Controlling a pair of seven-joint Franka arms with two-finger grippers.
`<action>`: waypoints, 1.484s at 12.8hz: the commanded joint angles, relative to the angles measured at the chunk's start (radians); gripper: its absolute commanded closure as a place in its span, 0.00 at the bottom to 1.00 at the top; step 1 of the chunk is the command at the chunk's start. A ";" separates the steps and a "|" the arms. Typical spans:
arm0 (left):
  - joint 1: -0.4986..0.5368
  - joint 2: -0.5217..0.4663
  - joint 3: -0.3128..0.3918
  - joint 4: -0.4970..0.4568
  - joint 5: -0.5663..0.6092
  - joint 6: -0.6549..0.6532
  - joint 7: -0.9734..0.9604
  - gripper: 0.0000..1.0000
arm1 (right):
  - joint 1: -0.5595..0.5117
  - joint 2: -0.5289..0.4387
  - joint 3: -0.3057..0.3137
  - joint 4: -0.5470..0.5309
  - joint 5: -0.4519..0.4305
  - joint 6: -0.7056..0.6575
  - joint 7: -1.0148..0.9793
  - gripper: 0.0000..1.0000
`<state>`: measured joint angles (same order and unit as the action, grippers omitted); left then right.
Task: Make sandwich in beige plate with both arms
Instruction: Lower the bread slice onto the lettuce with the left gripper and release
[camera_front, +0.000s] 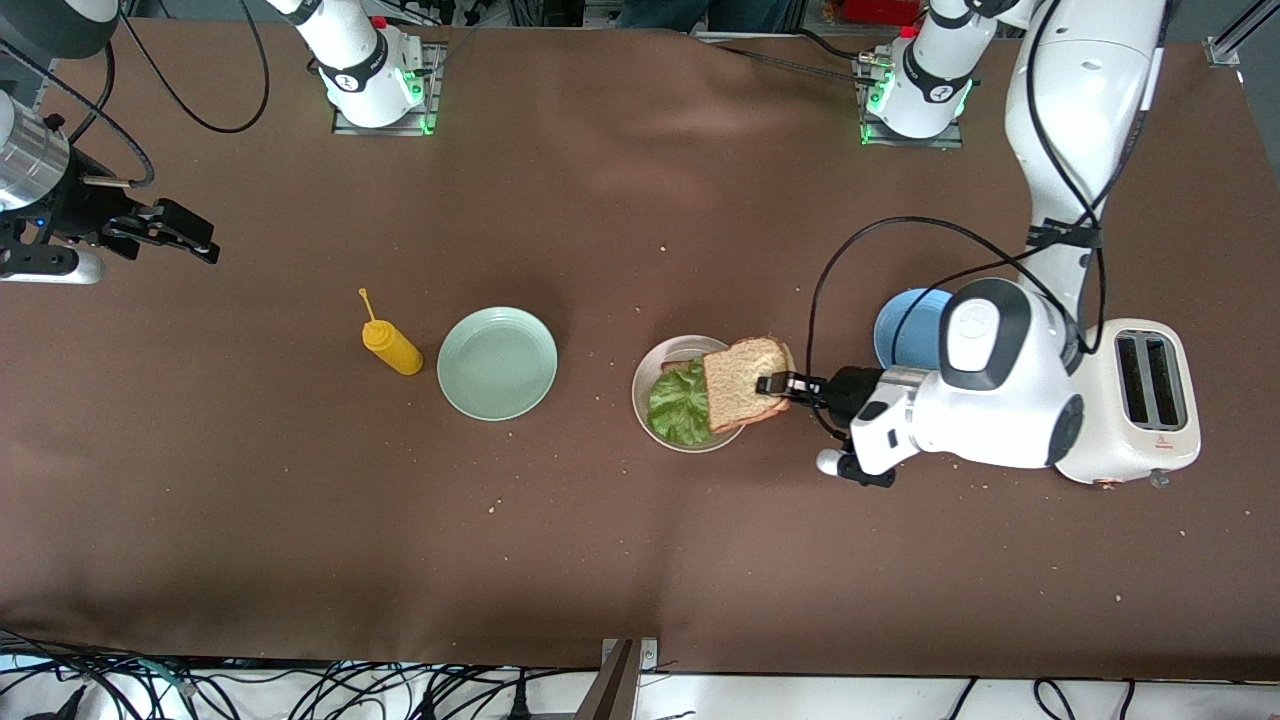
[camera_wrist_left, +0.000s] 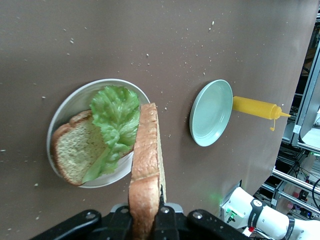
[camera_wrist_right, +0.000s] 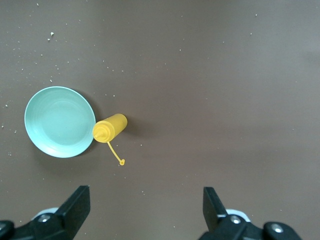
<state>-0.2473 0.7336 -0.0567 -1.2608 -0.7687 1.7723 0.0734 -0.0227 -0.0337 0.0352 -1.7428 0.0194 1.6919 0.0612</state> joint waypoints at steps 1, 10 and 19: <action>-0.056 0.030 0.015 -0.008 -0.029 0.077 -0.052 1.00 | -0.022 -0.034 0.017 -0.024 -0.010 0.035 -0.017 0.00; -0.119 0.090 0.041 -0.077 0.023 0.253 -0.061 0.00 | -0.022 -0.026 0.012 -0.011 -0.016 -0.021 -0.121 0.00; 0.236 -0.060 0.052 -0.063 0.517 0.035 -0.063 0.00 | -0.010 0.029 -0.011 0.069 -0.015 -0.026 -0.052 0.00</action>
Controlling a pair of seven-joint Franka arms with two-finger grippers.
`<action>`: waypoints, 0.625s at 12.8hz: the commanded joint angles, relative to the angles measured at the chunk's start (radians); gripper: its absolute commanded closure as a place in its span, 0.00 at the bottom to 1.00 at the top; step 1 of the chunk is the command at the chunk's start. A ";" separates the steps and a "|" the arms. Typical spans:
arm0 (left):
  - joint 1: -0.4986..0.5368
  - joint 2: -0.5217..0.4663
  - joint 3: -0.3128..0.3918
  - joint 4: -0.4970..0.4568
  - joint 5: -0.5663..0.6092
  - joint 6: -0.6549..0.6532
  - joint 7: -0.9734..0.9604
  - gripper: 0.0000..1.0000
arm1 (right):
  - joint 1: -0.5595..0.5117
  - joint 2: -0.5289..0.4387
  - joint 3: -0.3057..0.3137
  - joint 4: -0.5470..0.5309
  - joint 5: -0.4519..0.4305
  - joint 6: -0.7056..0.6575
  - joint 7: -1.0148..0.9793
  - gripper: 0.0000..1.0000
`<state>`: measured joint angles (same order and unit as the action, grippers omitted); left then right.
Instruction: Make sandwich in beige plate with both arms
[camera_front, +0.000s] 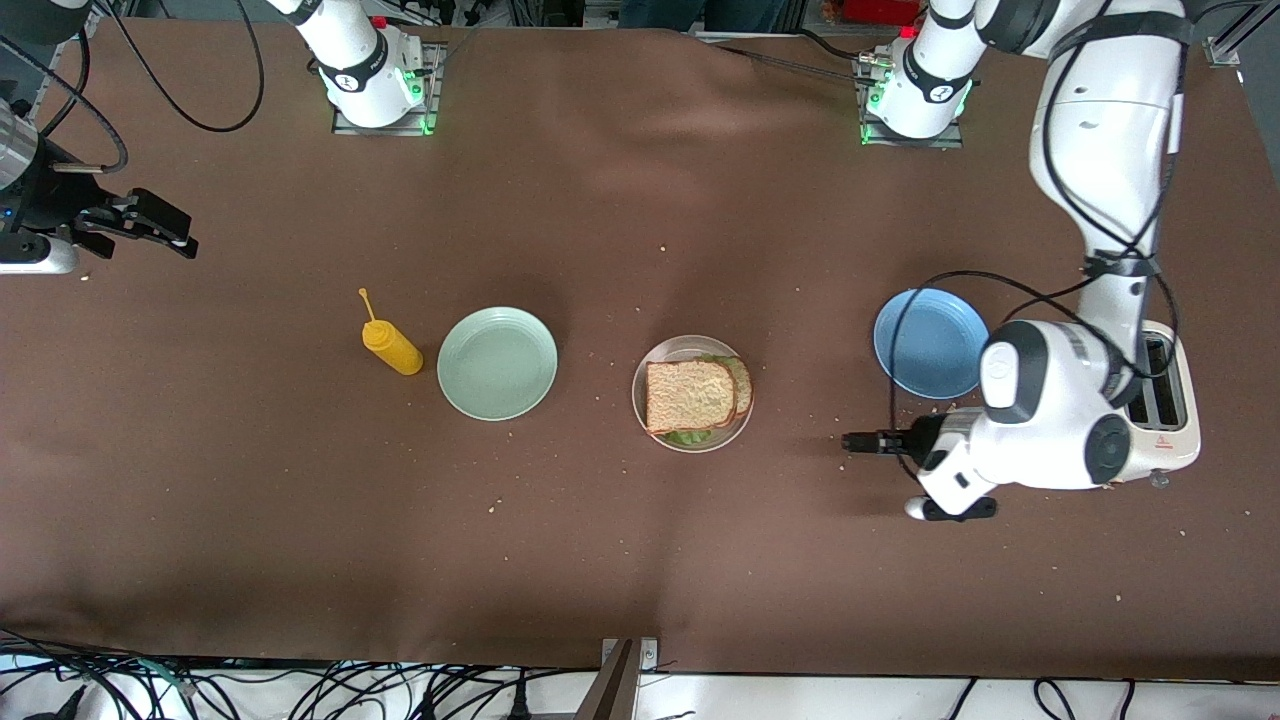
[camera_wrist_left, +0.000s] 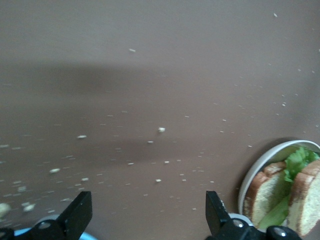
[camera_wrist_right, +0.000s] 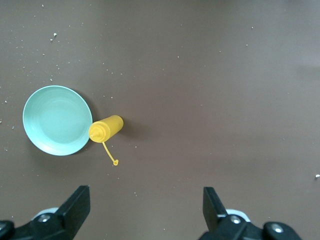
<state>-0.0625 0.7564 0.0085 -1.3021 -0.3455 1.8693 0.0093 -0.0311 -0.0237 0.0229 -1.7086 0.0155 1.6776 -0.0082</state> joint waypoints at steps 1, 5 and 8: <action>0.061 -0.107 -0.010 -0.020 0.133 -0.094 0.000 0.00 | -0.001 0.021 -0.004 0.035 -0.011 -0.012 0.016 0.00; 0.066 -0.236 -0.013 -0.035 0.426 -0.191 -0.003 0.00 | 0.005 0.027 -0.008 0.035 -0.006 -0.003 0.010 0.00; 0.035 -0.522 -0.006 -0.253 0.445 -0.226 0.000 0.00 | 0.007 0.036 -0.009 0.047 -0.008 -0.001 0.007 0.00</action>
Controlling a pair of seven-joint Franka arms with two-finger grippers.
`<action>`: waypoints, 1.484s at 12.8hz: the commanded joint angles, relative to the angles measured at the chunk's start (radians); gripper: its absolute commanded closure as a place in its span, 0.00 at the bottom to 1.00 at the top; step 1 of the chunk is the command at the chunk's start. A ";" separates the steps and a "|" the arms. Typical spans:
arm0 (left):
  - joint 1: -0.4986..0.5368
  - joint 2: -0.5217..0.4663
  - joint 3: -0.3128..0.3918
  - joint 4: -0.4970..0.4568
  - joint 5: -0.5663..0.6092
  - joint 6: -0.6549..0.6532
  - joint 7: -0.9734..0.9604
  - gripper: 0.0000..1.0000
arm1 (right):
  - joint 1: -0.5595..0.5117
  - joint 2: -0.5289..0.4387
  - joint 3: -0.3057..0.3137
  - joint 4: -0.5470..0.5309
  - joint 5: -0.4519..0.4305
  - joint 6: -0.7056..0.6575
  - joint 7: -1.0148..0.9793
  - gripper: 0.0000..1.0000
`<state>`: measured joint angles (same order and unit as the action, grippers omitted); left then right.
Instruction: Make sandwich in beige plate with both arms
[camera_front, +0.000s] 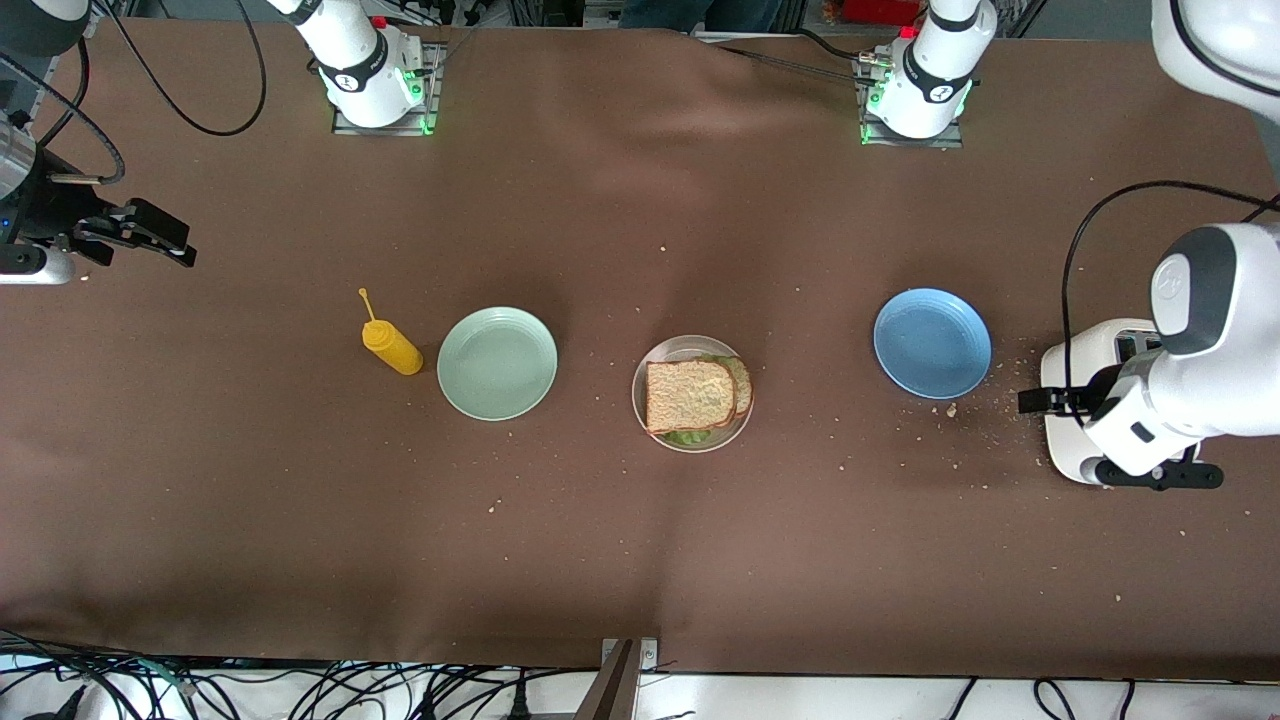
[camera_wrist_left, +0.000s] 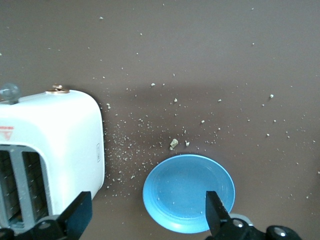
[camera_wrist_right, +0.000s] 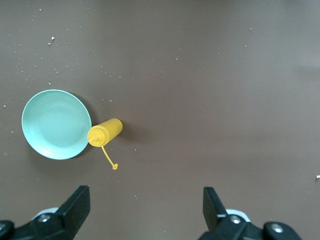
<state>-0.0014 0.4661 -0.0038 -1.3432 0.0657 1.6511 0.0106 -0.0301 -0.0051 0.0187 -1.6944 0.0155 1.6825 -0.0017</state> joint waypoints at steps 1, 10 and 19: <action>-0.043 -0.298 0.010 -0.243 0.020 -0.069 -0.001 0.00 | 0.006 0.017 -0.005 0.033 -0.006 -0.006 0.006 0.00; -0.061 -0.488 0.117 -0.291 -0.060 -0.125 0.095 0.00 | 0.009 0.016 -0.005 0.033 -0.008 -0.007 0.008 0.00; -0.072 -0.497 0.119 -0.278 -0.093 -0.132 0.083 0.00 | 0.009 0.016 -0.005 0.035 -0.008 -0.007 0.008 0.00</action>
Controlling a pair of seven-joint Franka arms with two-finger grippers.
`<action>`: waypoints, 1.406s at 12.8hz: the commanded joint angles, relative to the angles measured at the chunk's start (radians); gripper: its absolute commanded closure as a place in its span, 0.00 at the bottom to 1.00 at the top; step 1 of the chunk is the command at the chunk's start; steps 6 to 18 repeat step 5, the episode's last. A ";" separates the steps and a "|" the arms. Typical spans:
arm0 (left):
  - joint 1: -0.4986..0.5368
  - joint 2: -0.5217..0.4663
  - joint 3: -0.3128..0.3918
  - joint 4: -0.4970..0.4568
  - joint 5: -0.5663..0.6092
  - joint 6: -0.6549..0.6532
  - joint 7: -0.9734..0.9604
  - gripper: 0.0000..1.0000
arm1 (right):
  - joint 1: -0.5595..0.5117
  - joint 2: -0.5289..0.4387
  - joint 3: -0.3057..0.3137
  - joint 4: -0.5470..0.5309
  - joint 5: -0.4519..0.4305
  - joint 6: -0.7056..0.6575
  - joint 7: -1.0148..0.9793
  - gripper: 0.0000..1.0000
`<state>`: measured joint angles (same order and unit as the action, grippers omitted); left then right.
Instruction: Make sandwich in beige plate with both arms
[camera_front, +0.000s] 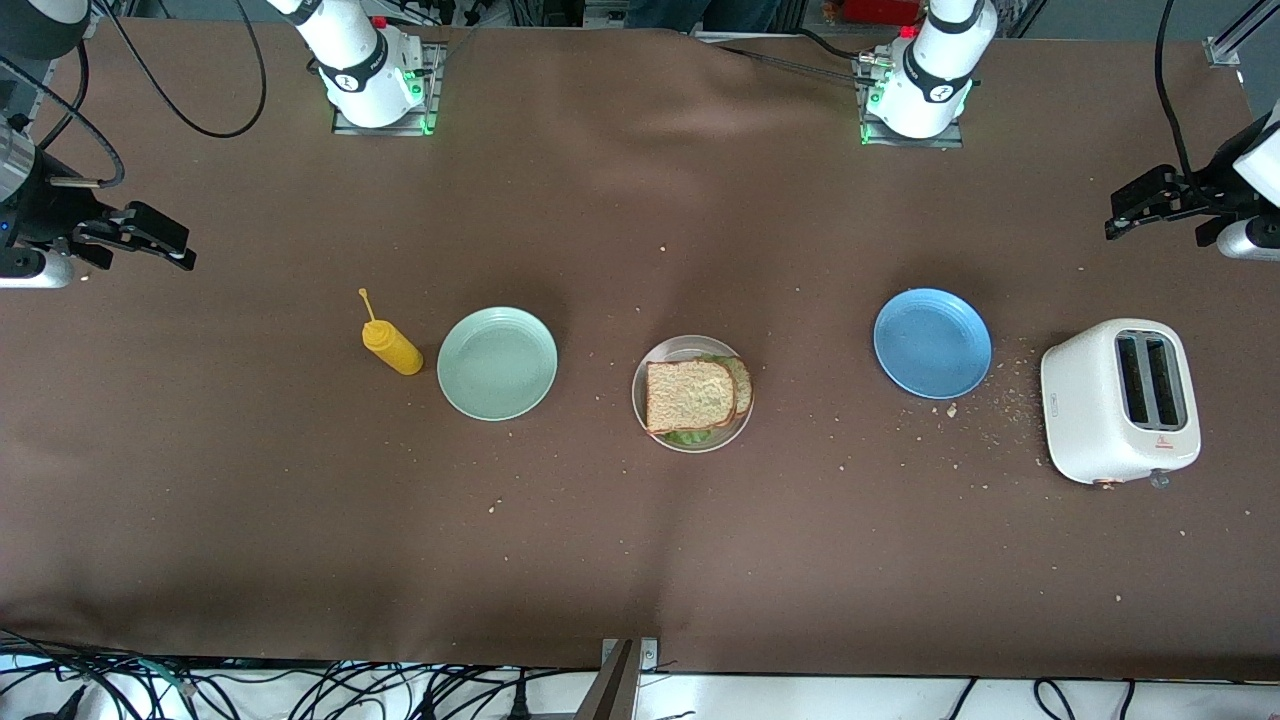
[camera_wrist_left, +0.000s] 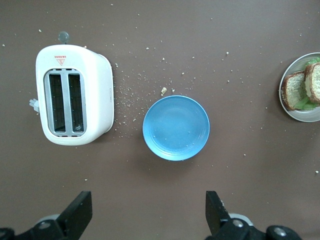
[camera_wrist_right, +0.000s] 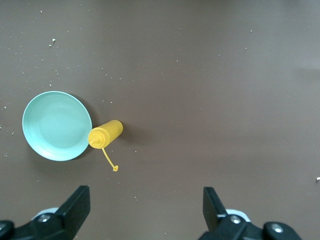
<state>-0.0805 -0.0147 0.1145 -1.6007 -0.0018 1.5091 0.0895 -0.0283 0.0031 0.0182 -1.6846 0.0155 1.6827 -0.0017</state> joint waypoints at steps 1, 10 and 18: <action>0.007 -0.016 0.002 -0.021 -0.026 0.010 0.009 0.00 | 0.007 0.009 -0.003 0.025 -0.008 -0.006 0.008 0.00; 0.007 -0.013 0.001 -0.031 -0.024 0.008 0.009 0.00 | 0.007 0.009 -0.003 0.023 -0.006 -0.008 0.006 0.00; 0.007 -0.013 0.001 -0.031 -0.024 0.008 0.009 0.00 | 0.007 0.009 -0.003 0.023 -0.006 -0.008 0.006 0.00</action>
